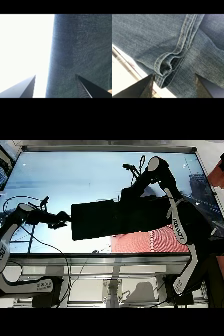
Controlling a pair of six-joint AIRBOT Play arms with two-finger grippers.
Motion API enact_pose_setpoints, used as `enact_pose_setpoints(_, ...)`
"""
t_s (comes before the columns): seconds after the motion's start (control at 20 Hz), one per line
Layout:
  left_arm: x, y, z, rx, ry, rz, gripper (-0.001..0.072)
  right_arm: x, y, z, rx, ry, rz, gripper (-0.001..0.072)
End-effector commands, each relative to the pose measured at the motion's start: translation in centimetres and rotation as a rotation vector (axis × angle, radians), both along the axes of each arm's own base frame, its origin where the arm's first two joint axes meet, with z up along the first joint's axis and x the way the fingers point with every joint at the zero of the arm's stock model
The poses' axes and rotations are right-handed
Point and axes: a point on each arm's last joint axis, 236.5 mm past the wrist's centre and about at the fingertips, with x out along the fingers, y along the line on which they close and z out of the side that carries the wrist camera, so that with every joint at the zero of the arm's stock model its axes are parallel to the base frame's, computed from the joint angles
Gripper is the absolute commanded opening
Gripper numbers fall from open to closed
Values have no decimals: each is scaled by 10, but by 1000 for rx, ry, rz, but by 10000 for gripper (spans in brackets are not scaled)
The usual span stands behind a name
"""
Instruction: Fold the clothes and pants, and hang the long-sleeved shirts on hangers.
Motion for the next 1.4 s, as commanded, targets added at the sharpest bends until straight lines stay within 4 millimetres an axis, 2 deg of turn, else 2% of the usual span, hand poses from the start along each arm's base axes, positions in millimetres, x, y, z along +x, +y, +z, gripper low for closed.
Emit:
enact_pose_setpoints(0.0,4,-6,-3,27,-19,-16,579,-1,2,1,2,6,-2,567)
enact_pose_setpoints(0.2,11,-29,-7,53,-56,-62,578,-2,1,0,1,12,-5,566)
enact_pose_setpoints(0.4,1,-43,-31,39,19,-88,559,-4,1,0,-3,29,-22,567)
enact_pose_setpoints(0.45,-1,-44,-36,29,44,-77,421,-4,1,0,-3,31,-21,567)
enact_pose_setpoints(0.55,-5,-46,-39,12,65,-79,32,-6,1,0,-5,38,-17,567)
enact_pose_setpoints(0.7,-6,-35,-20,7,71,-112,27,-9,0,0,-8,48,-12,566)
enact_pose_setpoints(0.8,-6,-12,19,38,59,-167,27,-9,0,0,-8,49,-12,566)
enact_pose_setpoints(1.0,-3,51,141,262,-5,-225,27,-11,6,4,24,58,-9,566)
enact_pose_setpoints(1.1,-3,64,201,359,-63,-264,27,-13,12,8,53,65,-6,565)
enact_pose_setpoints(1.2,5,75,242,463,-135,-230,27,-13,12,8,55,66,-6,565)
enact_pose_setpoints(1.35,17,70,275,522,-232,-221,27,-16,11,8,51,77,2,565)
